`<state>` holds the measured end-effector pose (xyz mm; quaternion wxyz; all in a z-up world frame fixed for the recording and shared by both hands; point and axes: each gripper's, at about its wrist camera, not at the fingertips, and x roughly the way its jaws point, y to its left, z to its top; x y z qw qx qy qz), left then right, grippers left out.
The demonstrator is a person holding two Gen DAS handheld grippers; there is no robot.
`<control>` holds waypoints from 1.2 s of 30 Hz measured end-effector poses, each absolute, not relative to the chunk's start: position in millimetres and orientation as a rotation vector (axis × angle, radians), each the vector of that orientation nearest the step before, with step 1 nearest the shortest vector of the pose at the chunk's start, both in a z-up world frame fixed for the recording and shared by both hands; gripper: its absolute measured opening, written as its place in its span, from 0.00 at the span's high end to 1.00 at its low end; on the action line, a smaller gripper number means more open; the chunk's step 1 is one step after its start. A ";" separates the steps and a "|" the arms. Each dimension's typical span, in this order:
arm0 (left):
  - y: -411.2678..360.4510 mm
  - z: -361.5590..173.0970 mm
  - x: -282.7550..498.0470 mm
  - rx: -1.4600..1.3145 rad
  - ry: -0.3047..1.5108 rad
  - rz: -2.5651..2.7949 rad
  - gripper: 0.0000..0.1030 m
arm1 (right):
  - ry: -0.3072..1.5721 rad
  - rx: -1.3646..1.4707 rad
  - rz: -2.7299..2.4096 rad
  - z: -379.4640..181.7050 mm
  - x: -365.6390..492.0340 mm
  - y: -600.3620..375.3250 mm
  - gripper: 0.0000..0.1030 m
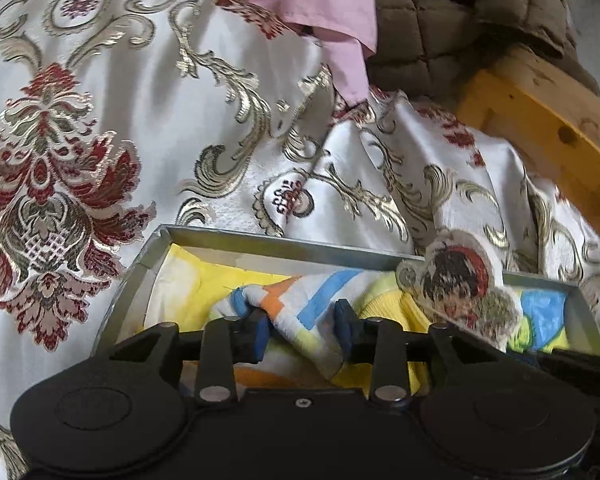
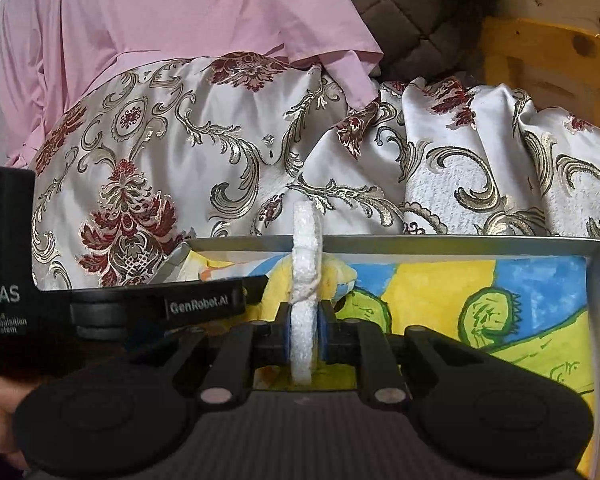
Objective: Organize soft objects
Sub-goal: 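Open the left tool to drop the sock in the tray while the right releases the card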
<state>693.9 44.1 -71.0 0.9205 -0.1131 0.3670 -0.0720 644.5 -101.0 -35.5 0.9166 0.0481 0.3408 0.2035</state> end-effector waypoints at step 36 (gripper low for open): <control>51.2 -28.9 631.1 -0.166 0.966 -0.327 0.28 | 0.612 0.091 0.376 1.9 585.2 -128.0 0.22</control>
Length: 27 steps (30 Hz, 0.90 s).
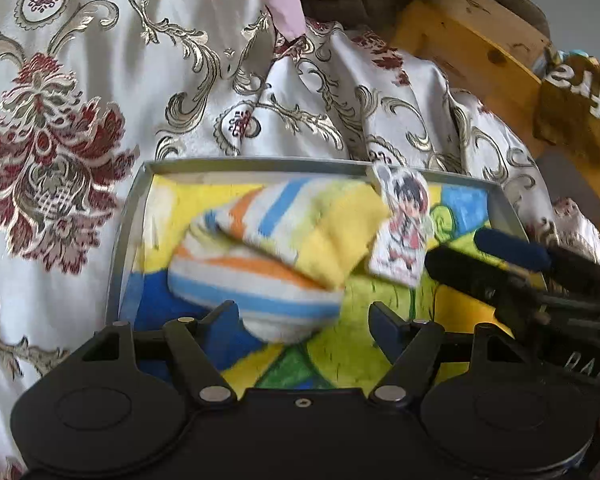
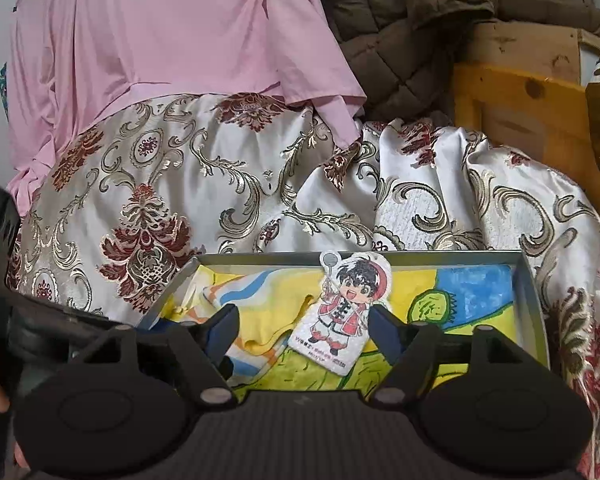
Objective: Organize soft objects
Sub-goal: 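Open the left tool to drop the sock in the tray while the right releases the card, then move both tools back toward the pile of items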
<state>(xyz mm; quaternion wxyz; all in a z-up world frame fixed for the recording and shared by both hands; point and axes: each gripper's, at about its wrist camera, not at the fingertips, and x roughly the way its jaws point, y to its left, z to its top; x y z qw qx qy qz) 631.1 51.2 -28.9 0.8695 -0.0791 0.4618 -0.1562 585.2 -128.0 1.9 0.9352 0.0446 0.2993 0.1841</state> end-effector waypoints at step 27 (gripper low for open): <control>75.0 26.8 406.9 -0.256 0.524 -0.102 0.09 | 0.435 0.048 0.298 57.9 366.9 -180.4 0.01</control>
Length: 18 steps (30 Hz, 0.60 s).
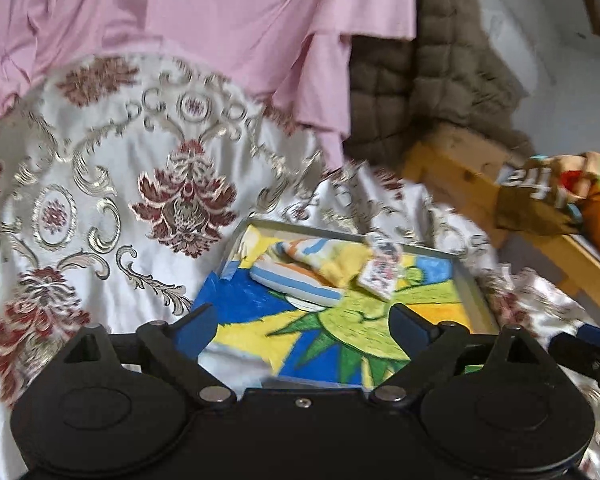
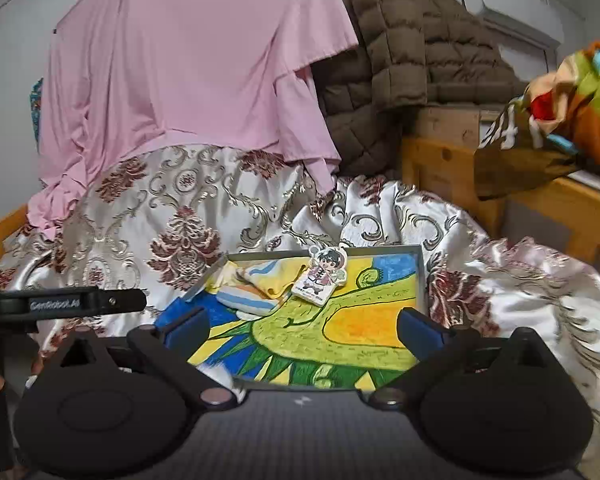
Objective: Organize soft objects
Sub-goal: 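Move both tools back toward the pile of items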
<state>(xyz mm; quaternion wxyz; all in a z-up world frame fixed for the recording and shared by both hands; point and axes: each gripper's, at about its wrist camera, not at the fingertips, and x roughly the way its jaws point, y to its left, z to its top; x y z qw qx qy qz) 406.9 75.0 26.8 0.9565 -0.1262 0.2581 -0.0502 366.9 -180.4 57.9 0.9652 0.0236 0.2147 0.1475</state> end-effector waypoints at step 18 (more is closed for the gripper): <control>31.2 42.5 209.1 -0.220 0.407 -0.125 0.02 | 0.328 -0.021 0.310 73.2 200.5 -194.7 0.00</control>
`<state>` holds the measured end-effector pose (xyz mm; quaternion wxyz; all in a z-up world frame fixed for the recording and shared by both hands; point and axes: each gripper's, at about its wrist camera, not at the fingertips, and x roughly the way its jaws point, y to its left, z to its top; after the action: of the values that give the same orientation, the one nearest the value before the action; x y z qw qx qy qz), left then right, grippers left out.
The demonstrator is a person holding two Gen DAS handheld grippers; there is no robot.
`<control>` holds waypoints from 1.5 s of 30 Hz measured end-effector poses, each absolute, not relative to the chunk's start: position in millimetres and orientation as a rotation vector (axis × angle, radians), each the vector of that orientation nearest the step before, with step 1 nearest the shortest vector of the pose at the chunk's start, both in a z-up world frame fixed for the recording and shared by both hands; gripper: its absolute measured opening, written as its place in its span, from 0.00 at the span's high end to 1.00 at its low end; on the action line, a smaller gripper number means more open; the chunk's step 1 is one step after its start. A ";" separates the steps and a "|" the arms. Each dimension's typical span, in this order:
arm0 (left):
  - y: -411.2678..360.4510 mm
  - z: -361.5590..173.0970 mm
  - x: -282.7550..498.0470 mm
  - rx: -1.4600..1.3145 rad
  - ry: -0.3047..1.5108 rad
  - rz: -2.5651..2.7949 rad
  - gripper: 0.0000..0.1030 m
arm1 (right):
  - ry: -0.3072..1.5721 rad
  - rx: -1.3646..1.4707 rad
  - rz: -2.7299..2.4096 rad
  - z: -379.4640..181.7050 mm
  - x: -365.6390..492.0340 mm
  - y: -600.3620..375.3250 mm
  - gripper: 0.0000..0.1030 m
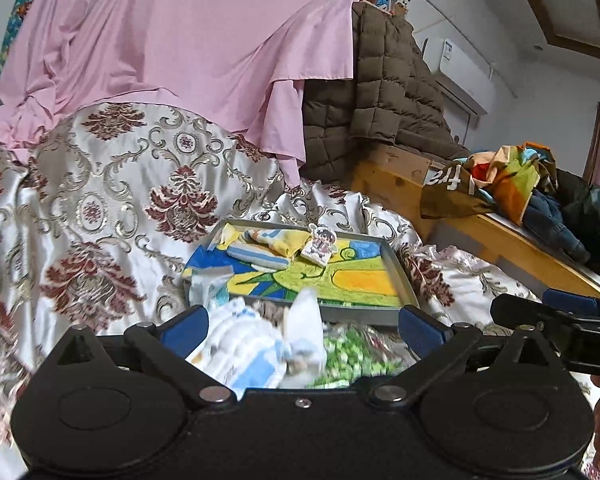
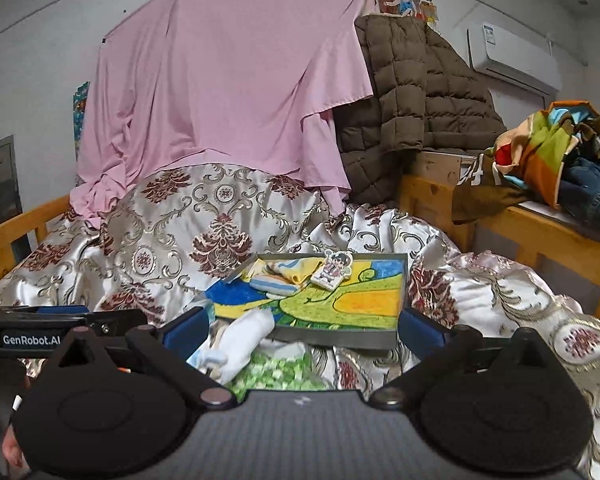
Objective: Organize soft objects
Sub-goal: 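Move both tools back toward the pile of items, then grasp the black Stellest sock with the left tool while the right grasps the grey mask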
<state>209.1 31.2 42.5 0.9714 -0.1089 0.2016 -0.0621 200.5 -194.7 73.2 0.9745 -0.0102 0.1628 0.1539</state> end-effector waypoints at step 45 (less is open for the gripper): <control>7.0 -21.0 182.8 -0.226 0.619 -0.270 0.01 | 0.716 -0.074 0.383 -35.8 170.9 -202.0 0.00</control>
<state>182.8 7.0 -21.0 0.9373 -0.1107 0.3030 -0.1322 170.9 -202.0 -35.8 0.9181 -0.0361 0.3480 0.1865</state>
